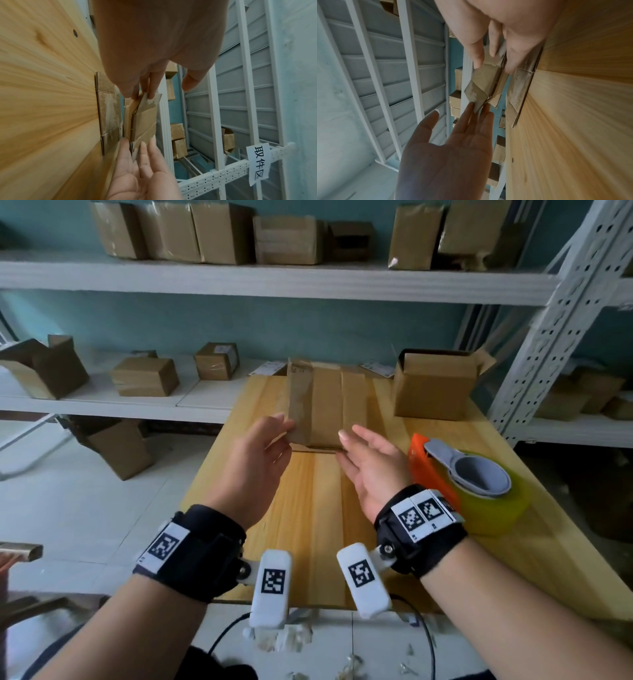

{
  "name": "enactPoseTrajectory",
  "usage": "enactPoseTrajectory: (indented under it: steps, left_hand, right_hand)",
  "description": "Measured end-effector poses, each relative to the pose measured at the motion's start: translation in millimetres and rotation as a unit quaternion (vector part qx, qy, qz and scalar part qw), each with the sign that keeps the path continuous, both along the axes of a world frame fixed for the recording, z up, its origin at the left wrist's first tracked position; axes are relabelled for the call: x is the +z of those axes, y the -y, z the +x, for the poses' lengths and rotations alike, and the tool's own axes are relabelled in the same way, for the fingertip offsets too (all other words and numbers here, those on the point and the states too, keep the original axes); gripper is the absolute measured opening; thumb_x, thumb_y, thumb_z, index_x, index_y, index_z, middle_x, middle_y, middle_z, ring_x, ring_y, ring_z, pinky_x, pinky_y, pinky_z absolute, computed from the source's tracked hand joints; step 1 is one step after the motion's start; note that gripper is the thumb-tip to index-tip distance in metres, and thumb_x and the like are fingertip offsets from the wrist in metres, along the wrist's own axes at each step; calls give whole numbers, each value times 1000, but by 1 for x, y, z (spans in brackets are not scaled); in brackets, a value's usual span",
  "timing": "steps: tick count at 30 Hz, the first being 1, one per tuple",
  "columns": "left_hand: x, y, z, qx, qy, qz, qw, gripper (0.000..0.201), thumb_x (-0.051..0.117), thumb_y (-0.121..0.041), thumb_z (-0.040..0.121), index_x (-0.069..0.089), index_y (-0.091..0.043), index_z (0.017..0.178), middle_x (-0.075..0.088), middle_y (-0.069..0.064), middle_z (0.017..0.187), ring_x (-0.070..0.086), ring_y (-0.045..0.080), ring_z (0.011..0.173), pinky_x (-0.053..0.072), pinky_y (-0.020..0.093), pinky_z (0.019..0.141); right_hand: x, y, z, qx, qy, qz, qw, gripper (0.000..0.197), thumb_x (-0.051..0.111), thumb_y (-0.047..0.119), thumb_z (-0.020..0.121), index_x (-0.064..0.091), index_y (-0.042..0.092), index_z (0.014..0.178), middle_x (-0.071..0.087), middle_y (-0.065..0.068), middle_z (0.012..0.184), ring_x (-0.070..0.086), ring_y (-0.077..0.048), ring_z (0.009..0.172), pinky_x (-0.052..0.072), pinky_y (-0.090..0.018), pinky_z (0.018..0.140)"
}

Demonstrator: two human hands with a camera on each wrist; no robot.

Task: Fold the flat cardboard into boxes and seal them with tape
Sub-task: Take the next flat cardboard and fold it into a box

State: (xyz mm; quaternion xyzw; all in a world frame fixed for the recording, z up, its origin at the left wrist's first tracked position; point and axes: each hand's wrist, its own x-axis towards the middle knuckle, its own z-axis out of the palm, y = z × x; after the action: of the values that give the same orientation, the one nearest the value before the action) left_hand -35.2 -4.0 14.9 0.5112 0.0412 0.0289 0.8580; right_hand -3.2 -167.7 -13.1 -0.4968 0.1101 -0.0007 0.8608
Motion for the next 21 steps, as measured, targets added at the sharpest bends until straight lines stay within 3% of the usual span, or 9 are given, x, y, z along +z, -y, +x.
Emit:
enactPoseTrajectory:
  steps: [3, 6, 8, 10, 12, 15, 18, 20, 21]
  left_hand:
    - [-3, 5, -8, -31, 14, 18, 999, 18, 56, -21, 105, 74, -20, 103, 77, 0, 114, 68, 14, 111, 40, 39, 121]
    - [-4, 15, -15, -49, 11, 31, 998, 39, 58, -21, 104, 86, -28, 77, 76, 0, 117, 66, 12, 118, 37, 37, 123]
    - [-4, 21, -18, -55, 7, 28, 998, 32, 64, -25, 98, 86, -31, 76, 75, 1, 120, 65, 12, 122, 36, 37, 124]
    - [-3, 24, -21, -67, 7, 22, 997, 21, 67, -32, 87, 87, -28, 80, 73, 4, 130, 63, 14, 129, 36, 37, 124]
    - [-4, 25, -22, -90, 2, 31, 996, 23, 66, -35, 86, 87, -25, 87, 68, 7, 142, 58, 17, 137, 34, 38, 125]
    - [-9, 25, -21, -113, 12, 53, 992, 29, 59, -29, 99, 80, -13, 110, 74, 7, 132, 63, 16, 130, 35, 40, 125]
    - [-13, 19, -15, -73, 27, 45, 996, 24, 63, -29, 102, 76, -13, 113, 75, 4, 121, 68, 20, 122, 45, 47, 118]
    - [-13, 13, -10, -57, 11, 15, 998, 46, 74, -45, 96, 68, -11, 127, 68, 6, 117, 67, 26, 118, 56, 50, 106]
    - [-13, 10, -7, -50, -7, -5, 999, 62, 77, -53, 92, 63, -11, 136, 63, 8, 116, 65, 28, 112, 59, 51, 101]
  right_hand:
    - [-1, 5, -8, -23, -9, 43, 999, 26, 77, -1, 91, 64, 6, 112, 68, -19, 126, 71, -24, 111, 59, -40, 100]
    - [-1, 12, -11, -33, -15, 55, 998, 21, 76, -2, 91, 59, 7, 100, 68, -19, 113, 72, -28, 107, 62, -39, 94]
    - [1, 18, -12, -29, -15, 61, 998, 21, 75, -2, 92, 58, 8, 98, 70, -23, 114, 71, -34, 112, 63, -38, 87]
    - [2, 23, -13, -23, -17, 68, 997, 23, 76, -2, 91, 56, 9, 97, 73, -22, 113, 73, -34, 105, 65, -39, 82]
    - [1, 28, -13, -35, -22, 66, 997, 27, 77, -2, 90, 53, 11, 95, 75, -18, 106, 76, -30, 94, 66, -41, 77]
    - [2, 35, -11, -49, -28, 52, 997, 33, 76, -5, 89, 49, 14, 92, 75, -21, 108, 77, -31, 90, 63, -37, 65]
    - [7, 46, -15, -35, -35, 22, 999, 33, 74, -7, 90, 49, 15, 93, 71, -21, 112, 73, -32, 97, 61, -37, 67]
    - [10, 53, -21, -17, -33, 2, 999, 31, 71, -8, 90, 51, 15, 96, 70, -20, 113, 72, -31, 98, 60, -36, 67]
    - [11, 56, -25, -5, -27, -11, 1000, 30, 70, -9, 91, 52, 15, 97, 70, -19, 111, 74, -29, 90, 60, -35, 62]
